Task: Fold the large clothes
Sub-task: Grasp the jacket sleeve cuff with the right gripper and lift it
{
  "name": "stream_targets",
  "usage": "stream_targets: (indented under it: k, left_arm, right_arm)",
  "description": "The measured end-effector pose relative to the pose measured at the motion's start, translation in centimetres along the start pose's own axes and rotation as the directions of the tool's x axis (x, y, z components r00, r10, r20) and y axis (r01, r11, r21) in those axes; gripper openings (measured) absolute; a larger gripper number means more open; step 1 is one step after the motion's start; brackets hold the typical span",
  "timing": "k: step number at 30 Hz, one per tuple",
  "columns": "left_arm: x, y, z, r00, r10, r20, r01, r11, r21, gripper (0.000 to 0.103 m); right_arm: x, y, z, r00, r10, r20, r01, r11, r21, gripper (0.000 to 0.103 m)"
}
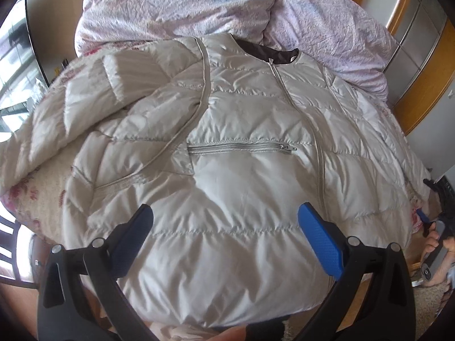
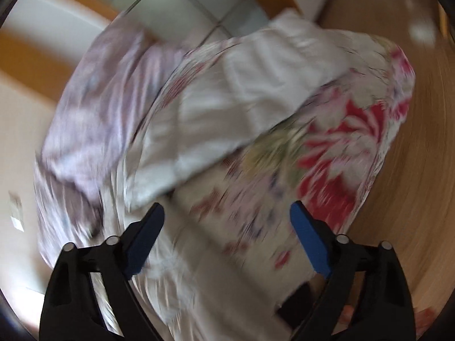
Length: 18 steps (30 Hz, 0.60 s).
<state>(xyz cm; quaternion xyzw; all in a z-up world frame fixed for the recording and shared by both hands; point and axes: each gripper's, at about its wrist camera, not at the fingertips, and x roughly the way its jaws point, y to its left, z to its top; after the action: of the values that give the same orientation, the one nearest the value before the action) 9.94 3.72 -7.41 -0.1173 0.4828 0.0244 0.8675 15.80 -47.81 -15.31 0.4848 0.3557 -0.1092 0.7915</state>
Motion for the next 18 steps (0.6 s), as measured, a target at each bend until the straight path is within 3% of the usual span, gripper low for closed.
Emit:
stream_targets:
  k: [3,8,10,13,18]
  left_arm:
    - [1.1,0.3,0.6,0.999,-0.037,-0.019,0.036,0.999,-0.033,0.101]
    - [3.1,0.9,1.4,0.989,-0.140,-0.047,0.137,0.988,-0.072,0.101]
    - [3.7,1.3,1.6,0.979,-0.194,-0.057,0.187,0.977,-0.101,0.101]
    - [4.2,1.4,1.9,0.974,-0.223,-0.046,0.217,0.970,-0.108,0.101]
    - [4.7,1.5,2.2,0.970,-0.239,-0.044,0.233,0.967,-0.098,0.101]
  right_arm:
    - [0.7,-3.2,3.1,0.999,0.023,0.032,-0.028,0.987,0.159,0.078]
    - [0.7,-5.6,6.2,0.992,0.069,0.101,-0.093,0.962,0.258,0.064]
    - [0.9,-5.8,7.3,0.991,0.059,0.118,-0.090,0.956,0.281,0.048]
    - [1.1,-6.3,8.5,0.992,0.013,0.124,-0.048,0.957,0.285,0.022]
    - [-0.3,-3.9,9.1,0.980,-0.075,0.182,0.050,0.989,0.139,0.011]
